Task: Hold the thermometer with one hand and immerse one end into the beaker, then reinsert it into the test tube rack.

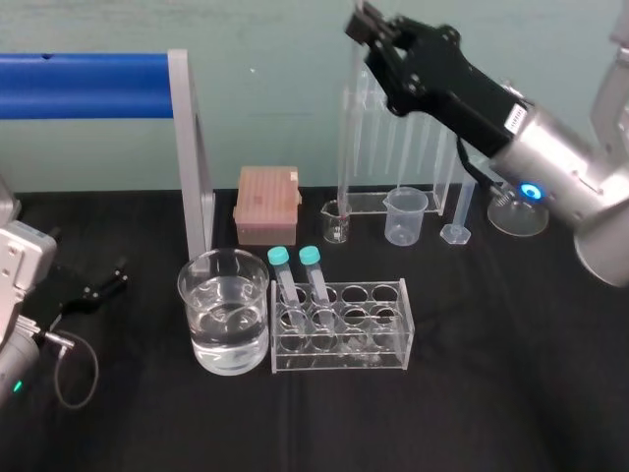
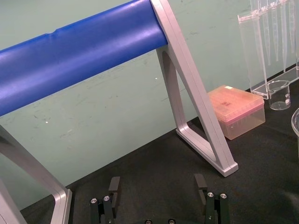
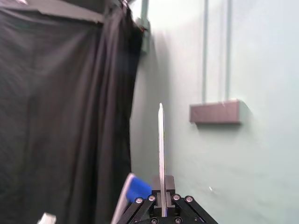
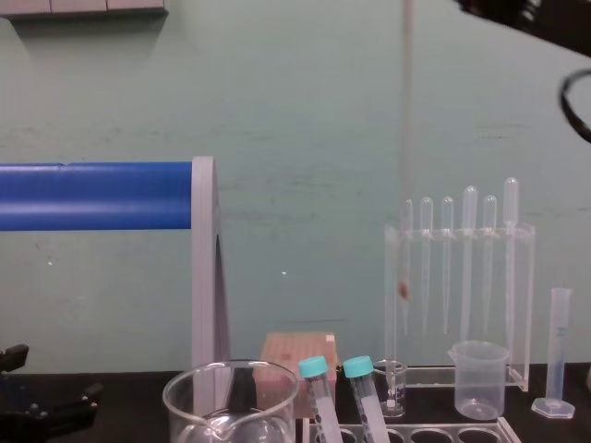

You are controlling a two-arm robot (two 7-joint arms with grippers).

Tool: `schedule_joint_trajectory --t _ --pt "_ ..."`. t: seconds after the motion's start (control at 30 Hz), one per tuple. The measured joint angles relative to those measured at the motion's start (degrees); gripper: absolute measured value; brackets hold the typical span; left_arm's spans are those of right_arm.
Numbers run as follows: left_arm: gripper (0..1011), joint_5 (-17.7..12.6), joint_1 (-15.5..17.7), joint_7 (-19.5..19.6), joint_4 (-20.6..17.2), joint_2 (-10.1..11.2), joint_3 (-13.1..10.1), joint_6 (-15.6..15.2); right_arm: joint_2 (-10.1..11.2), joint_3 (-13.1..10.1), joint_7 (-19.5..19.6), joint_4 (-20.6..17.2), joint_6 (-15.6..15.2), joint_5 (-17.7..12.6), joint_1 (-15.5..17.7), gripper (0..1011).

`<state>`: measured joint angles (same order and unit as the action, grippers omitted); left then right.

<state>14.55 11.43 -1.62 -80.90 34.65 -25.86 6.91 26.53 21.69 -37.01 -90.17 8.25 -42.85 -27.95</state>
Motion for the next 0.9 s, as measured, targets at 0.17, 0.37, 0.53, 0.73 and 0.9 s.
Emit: schedule_joint_trajectory --t 0.17,0.37,0.53,0.73,0.9 --pt "1008 0.0 0.0 0.0 0.0 0.0 0.0 0.0 3.2 -1.0 2.5 -3.3 -1.6 0.3 5.3 52" --pt "1008 0.0 0.0 0.0 0.0 0.0 0.0 0.0 3.9 -1.1 3.4 -3.7 -2.2 0.3 8.5 52" --pt "1008 0.0 0.0 0.0 0.0 0.0 0.0 0.0 3.7 -1.1 3.6 -2.9 -2.7 0.0 9.3 52" --pt "1008 0.0 0.0 0.0 0.0 0.0 0.0 0.0 3.4 -0.8 3.5 -2.0 -3.3 -0.5 9.6 52" --pt "1008 0.0 0.0 0.0 0.0 0.0 0.0 0.0 2.7 -0.3 2.4 -1.1 -2.8 -0.8 9.4 52"
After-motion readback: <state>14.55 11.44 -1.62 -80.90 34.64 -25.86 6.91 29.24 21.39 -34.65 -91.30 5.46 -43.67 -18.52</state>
